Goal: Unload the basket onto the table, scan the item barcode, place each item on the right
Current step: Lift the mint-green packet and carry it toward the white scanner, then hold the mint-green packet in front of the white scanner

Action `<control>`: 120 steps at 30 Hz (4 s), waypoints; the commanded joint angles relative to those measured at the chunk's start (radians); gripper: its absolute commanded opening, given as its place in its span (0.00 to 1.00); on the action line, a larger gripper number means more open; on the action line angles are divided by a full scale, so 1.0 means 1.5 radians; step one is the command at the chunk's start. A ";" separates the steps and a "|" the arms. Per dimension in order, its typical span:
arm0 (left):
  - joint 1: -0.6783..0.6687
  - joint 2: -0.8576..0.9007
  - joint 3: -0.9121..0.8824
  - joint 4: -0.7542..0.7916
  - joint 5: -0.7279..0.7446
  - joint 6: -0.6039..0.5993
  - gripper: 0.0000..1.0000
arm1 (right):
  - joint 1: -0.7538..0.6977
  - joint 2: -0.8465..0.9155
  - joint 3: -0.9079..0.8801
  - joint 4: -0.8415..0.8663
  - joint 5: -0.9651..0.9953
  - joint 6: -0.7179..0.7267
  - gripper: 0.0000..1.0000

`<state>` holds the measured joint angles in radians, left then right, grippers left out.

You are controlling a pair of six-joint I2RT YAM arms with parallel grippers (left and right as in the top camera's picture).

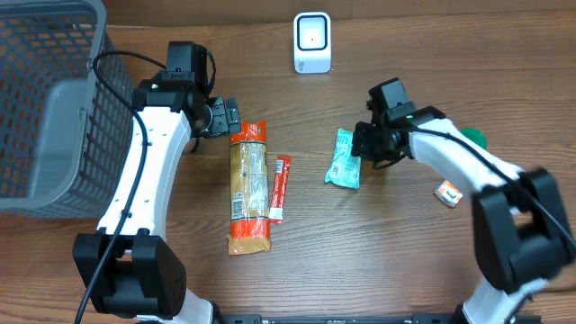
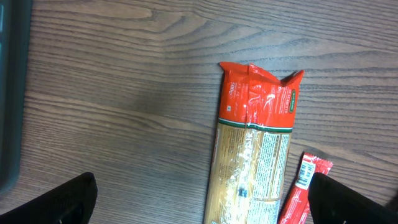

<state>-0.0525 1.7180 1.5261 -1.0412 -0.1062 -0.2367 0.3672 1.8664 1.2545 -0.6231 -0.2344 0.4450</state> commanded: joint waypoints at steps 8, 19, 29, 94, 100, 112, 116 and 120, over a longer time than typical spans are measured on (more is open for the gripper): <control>0.000 -0.008 0.010 0.000 -0.005 0.003 1.00 | 0.001 -0.184 0.005 -0.009 0.002 -0.081 0.04; 0.000 -0.008 0.010 0.000 -0.005 0.003 1.00 | 0.001 -0.184 0.084 -0.028 0.006 -0.121 0.03; 0.000 -0.008 0.010 0.000 -0.005 0.003 1.00 | 0.005 -0.093 0.474 -0.284 0.061 -0.204 0.03; 0.000 -0.008 0.010 0.000 -0.005 0.003 1.00 | 0.137 0.457 0.560 0.744 0.646 -0.735 0.04; 0.000 -0.008 0.010 0.000 -0.005 0.003 1.00 | 0.132 0.486 0.560 0.754 0.642 -0.738 0.04; 0.000 -0.008 0.010 0.000 -0.005 0.003 1.00 | 0.132 0.498 0.560 0.716 0.618 -0.738 0.04; 0.000 -0.008 0.010 0.000 -0.005 0.003 1.00 | 0.129 0.498 0.560 0.710 0.622 -0.738 0.04; 0.000 -0.008 0.010 0.000 -0.005 0.003 1.00 | 0.128 0.497 0.561 0.782 0.653 -0.734 0.03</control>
<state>-0.0525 1.7180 1.5261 -1.0409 -0.1066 -0.2367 0.5697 2.6125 2.0739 0.4850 0.7074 -0.6727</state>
